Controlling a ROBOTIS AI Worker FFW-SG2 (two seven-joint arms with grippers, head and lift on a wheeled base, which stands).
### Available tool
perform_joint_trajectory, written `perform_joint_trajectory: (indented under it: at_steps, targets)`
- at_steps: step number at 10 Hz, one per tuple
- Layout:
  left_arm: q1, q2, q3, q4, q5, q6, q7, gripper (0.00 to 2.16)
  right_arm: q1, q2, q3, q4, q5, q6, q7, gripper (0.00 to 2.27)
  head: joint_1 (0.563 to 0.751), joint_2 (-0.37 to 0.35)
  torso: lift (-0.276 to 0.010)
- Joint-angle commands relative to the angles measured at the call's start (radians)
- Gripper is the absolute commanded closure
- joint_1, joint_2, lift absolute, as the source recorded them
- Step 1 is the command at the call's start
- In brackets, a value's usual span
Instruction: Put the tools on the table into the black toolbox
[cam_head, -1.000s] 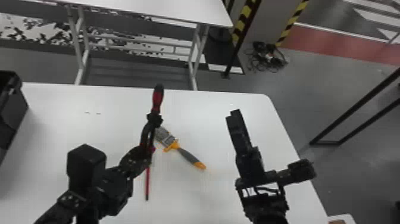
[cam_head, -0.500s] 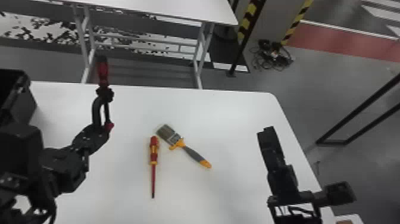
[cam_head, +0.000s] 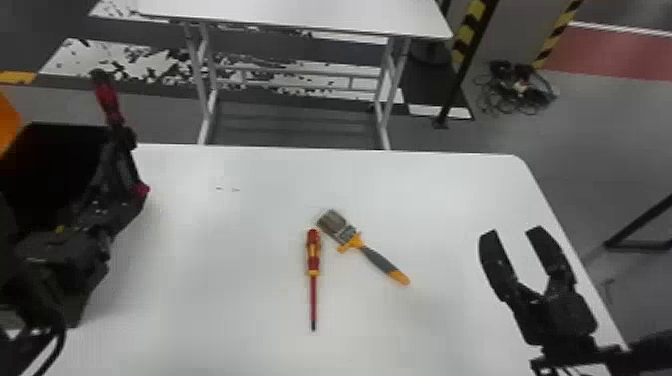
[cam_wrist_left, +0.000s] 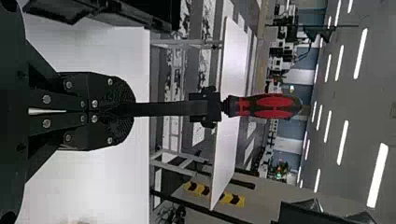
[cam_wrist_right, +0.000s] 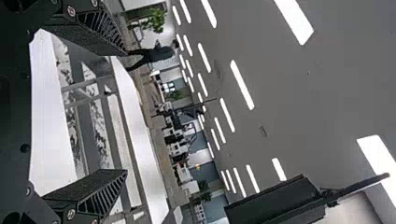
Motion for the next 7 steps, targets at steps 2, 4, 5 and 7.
perform_joint_trajectory:
  at_steps: [2, 4, 5, 7]
  targets:
    - [-0.005, -0.005, 0.148, 0.001, 0.022, 0.112, -0.033, 2.13, 0.023, 0.001, 0.011, -0.006, 0.095, -0.017, -0.042, 0.13, 0.695, -0.025, -0.075]
    - [-0.013, -0.012, 0.252, 0.018, 0.046, 0.13, -0.06, 2.13, 0.025, 0.001, 0.009, -0.006, 0.095, -0.017, -0.042, 0.13, 0.695, 0.067, -0.075]
    - [-0.017, -0.011, 0.289, 0.032, 0.072, 0.13, -0.063, 2.13, 0.025, 0.001, 0.009, -0.005, 0.097, -0.017, -0.042, 0.13, 0.695, 0.088, -0.075]
    - [-0.033, -0.011, 0.32, 0.057, 0.076, 0.149, -0.063, 2.13, 0.026, 0.001, 0.013, -0.005, 0.097, -0.017, -0.042, 0.14, 0.695, 0.16, -0.075]
